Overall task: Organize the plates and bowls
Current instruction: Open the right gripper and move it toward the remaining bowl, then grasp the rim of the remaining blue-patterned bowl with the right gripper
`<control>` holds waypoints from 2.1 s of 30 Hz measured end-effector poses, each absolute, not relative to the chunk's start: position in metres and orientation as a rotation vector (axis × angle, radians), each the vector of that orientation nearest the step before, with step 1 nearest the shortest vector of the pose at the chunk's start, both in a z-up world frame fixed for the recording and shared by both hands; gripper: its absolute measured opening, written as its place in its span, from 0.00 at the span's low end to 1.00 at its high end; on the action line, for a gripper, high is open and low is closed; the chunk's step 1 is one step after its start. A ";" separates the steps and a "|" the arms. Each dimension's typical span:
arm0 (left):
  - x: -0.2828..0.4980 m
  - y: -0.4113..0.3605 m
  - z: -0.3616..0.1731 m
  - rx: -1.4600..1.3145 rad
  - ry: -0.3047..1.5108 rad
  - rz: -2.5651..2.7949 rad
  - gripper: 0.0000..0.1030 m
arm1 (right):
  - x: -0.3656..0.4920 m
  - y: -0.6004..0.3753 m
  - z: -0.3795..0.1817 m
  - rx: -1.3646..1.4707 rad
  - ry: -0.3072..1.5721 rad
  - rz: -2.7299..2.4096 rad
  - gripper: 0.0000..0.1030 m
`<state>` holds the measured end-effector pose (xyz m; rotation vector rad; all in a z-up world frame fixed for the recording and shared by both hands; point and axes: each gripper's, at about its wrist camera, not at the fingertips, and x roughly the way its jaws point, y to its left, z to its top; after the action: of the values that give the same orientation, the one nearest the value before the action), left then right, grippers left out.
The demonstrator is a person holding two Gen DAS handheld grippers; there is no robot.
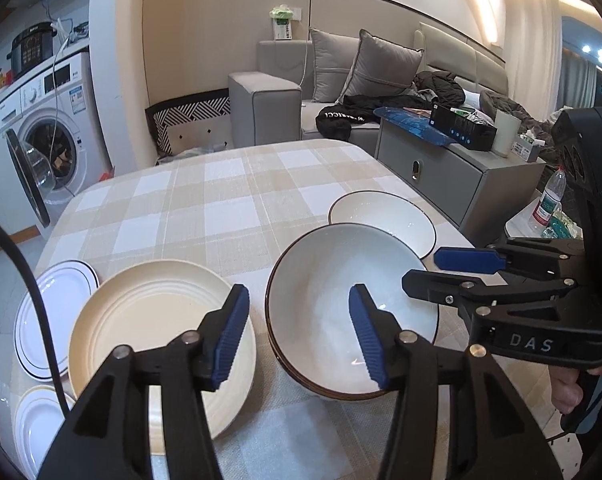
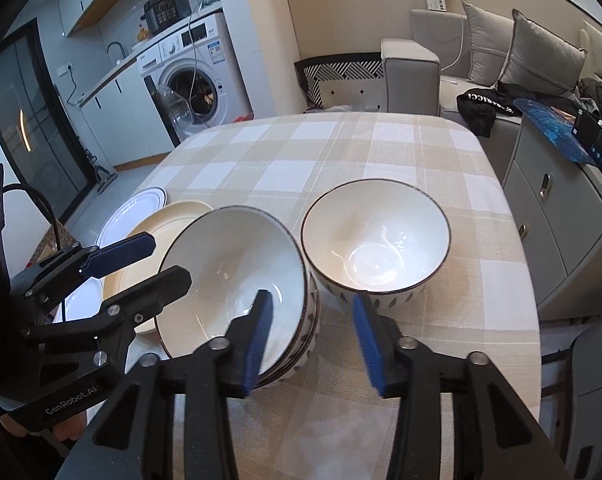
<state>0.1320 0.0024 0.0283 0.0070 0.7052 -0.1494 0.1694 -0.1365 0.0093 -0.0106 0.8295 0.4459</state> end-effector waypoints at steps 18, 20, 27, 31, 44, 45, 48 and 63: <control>0.129 0.012 0.054 0.005 0.633 -0.173 0.97 | 0.152 -0.190 0.027 0.075 0.711 0.394 0.90; 0.131 0.018 0.054 -0.022 0.642 -0.178 0.97 | 0.154 -0.193 0.026 0.080 0.712 0.387 0.91; 0.141 0.027 0.051 -0.030 0.656 -0.160 0.97 | 0.163 -0.206 0.016 0.123 0.739 0.362 0.92; 0.153 0.031 0.055 -0.018 0.652 -0.163 0.97 | 0.169 -0.207 0.012 0.123 0.751 0.348 0.92; 0.196 0.017 0.068 0.110 0.640 -0.235 0.97 | 0.192 -0.207 0.023 0.097 0.751 0.319 0.92; 0.199 0.014 0.067 0.122 0.649 -0.241 0.97 | 0.194 -0.207 0.024 0.094 0.752 0.318 0.92; 0.213 0.008 0.064 0.141 0.687 -0.266 0.97 | 0.200 -0.207 0.027 0.098 0.760 0.317 0.92; 0.272 -0.008 0.055 0.177 0.769 -0.369 0.97 | 0.231 -0.215 0.018 0.151 0.805 0.313 0.92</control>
<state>0.2723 -0.0075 0.0550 0.1775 0.7692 -0.3691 0.2307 -0.2152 0.0177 0.1514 0.8051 0.3133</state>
